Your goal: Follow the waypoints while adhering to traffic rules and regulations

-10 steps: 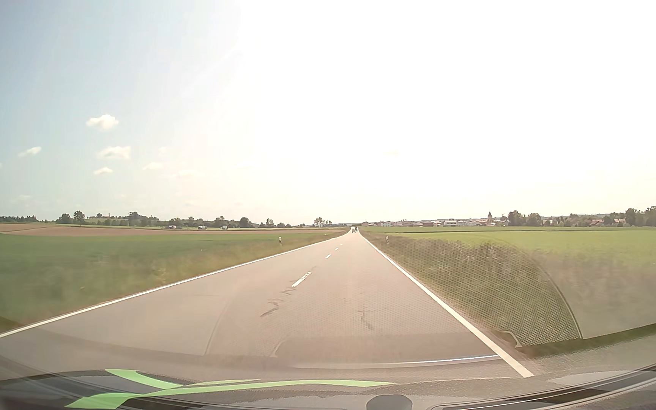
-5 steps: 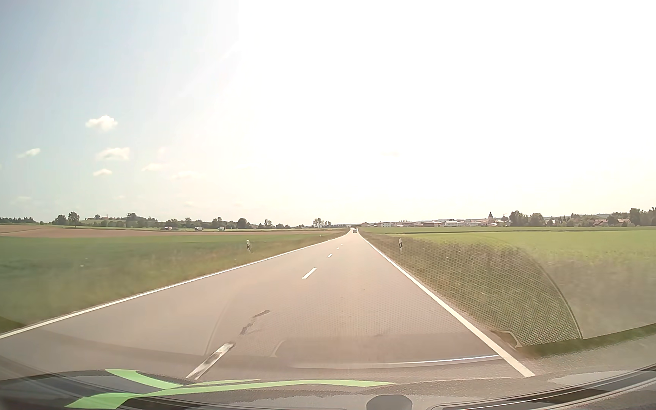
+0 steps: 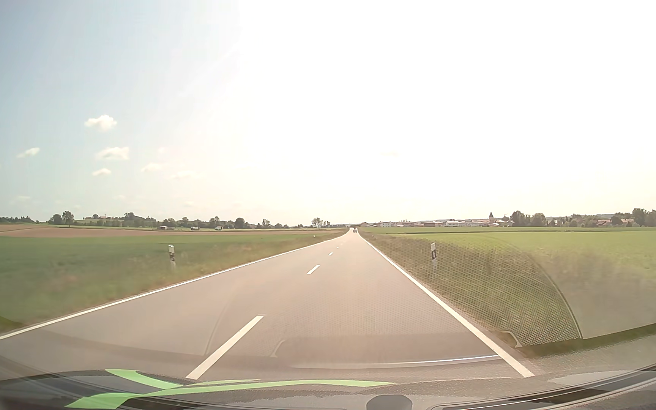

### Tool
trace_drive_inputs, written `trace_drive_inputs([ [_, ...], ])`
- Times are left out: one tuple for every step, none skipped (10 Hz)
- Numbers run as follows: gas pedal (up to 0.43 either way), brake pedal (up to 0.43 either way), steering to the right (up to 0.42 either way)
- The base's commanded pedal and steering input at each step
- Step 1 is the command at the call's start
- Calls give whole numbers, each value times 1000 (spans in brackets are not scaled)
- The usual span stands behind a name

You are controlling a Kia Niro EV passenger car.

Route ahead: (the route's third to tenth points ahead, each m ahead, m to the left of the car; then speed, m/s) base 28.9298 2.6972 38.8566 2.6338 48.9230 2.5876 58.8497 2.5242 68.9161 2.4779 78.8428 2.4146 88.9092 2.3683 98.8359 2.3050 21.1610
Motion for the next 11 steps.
trace_drive_inputs([
  [150,0,-1],
  [150,0,-1],
  [150,0,-2],
  [150,0,-1],
  [150,0,-1],
  [150,0,-2],
  [150,0,-1],
  [150,0,-2],
  [150,0,-1],
  [150,0,-1],
  [157,0,-1],
])
